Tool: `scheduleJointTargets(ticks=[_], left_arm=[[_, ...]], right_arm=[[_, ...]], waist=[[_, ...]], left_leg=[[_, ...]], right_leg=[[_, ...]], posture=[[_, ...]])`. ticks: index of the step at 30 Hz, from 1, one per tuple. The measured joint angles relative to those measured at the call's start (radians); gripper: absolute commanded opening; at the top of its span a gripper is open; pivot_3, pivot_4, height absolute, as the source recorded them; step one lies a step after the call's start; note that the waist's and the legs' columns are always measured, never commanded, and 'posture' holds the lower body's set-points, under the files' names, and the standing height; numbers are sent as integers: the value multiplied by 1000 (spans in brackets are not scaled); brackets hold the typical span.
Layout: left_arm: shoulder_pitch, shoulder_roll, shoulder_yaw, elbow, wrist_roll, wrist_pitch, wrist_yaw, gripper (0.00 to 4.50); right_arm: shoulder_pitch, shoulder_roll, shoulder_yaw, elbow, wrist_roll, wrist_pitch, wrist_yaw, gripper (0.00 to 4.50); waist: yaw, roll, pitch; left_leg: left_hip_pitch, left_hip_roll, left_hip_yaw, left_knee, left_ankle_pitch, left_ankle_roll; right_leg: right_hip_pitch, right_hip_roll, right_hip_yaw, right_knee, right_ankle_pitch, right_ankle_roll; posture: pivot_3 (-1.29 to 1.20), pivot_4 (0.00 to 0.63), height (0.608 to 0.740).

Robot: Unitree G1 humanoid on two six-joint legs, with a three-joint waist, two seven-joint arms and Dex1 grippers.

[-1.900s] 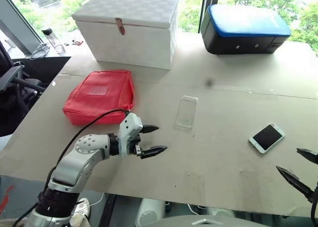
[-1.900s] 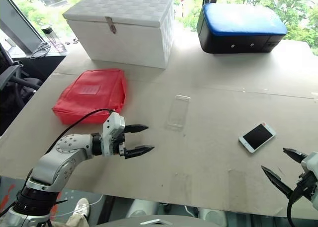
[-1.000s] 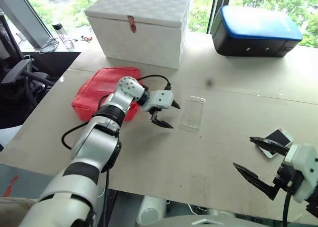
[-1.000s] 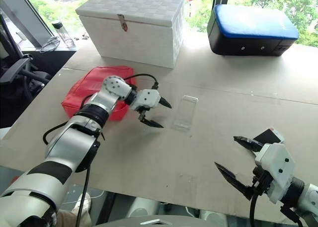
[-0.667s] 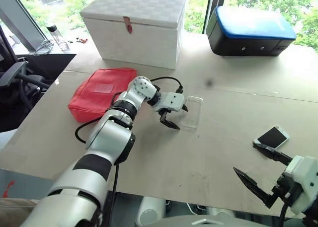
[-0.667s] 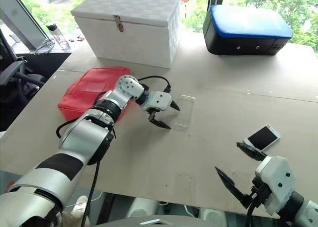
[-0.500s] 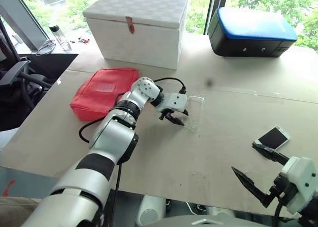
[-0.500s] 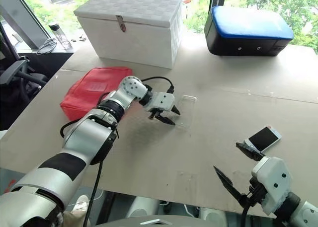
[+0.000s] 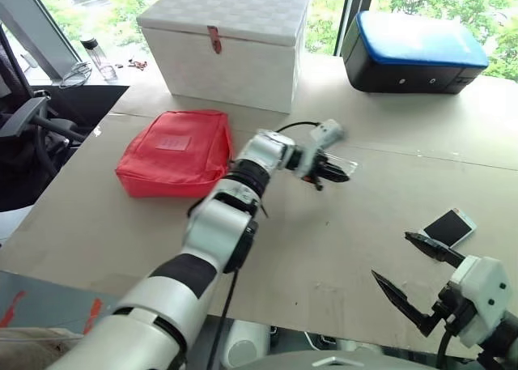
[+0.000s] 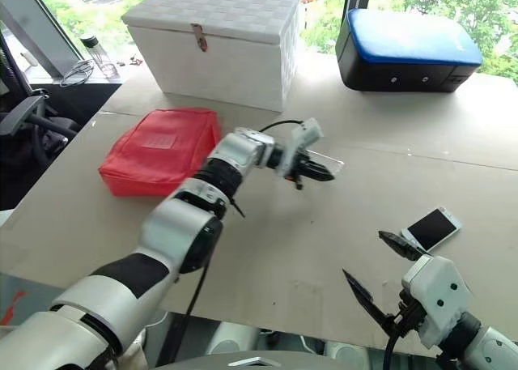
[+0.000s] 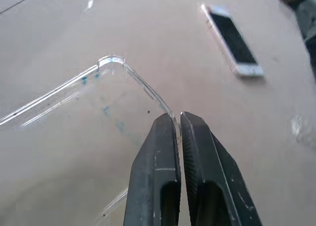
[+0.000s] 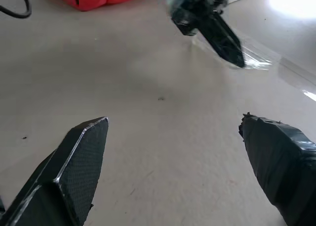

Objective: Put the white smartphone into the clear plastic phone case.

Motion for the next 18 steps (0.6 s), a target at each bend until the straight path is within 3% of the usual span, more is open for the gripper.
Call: scheduleJointTargets(ticks=[2, 3, 6, 9, 13, 15, 18], left_arm=[[38, -30, -1, -50, -16, 51, 46, 1814], [55, -40, -5, -64, -18, 60, 78, 2510], [80, -5, -14, -113, -27, 38, 80, 3929], [83, 113, -17, -159, -38, -94, -24, 3929], [85, 253, -122, -93, 49, -488, -147, 3929], [89, 263, -173, 15, 90, -668, -212, 3929], [79, 235, -173, 123, 101, -757, -204, 3929]], right_arm=[[-7, 0, -3, 22, -4, 3, 20, 4500], [-16, -1, -8, 43, -6, 3, 36, 4500], [-18, 2, -32, 72, -5, 2, 69, 4500], [2, 17, -53, 93, -10, -17, 103, 4500], [21, 43, -53, 120, -30, -25, 127, 4500], [38, 67, -67, 120, -30, -34, 138, 4500], [73, 87, -110, 120, -30, -53, 153, 4500]], waist=[[-7, 0, 0], [-9, 0, 0], [-10, 1, 0], [-17, 2, 0], [-14, 4, -1], [3, 4, -1], [17, 3, -1]], left_leg=[[1, 0, 0, 0, 0, -1], [2, 1, 0, -1, 0, -1], [4, 2, 0, -1, 0, -1], [7, 3, -1, -2, -3, -6], [7, 2, 1, -2, -3, -6], [5, 1, 2, -2, -3, -6], [3, -1, 1, 0, -5, -4]], right_leg=[[0, 1, 1, 1, 0, 0], [0, 2, 1, 1, 0, 0], [0, 2, 1, 2, 0, -1], [0, 3, 1, 2, -1, -6], [0, 1, 3, 1, -1, -6], [0, -1, 3, 0, -1, -6], [0, -3, 2, -1, -1, -6]], posture=[[0, 150, 740], [0, 150, 740], [0, 150, 740], [0, 150, 740], [0, 150, 740], [0, 150, 740], [0, 150, 740]])
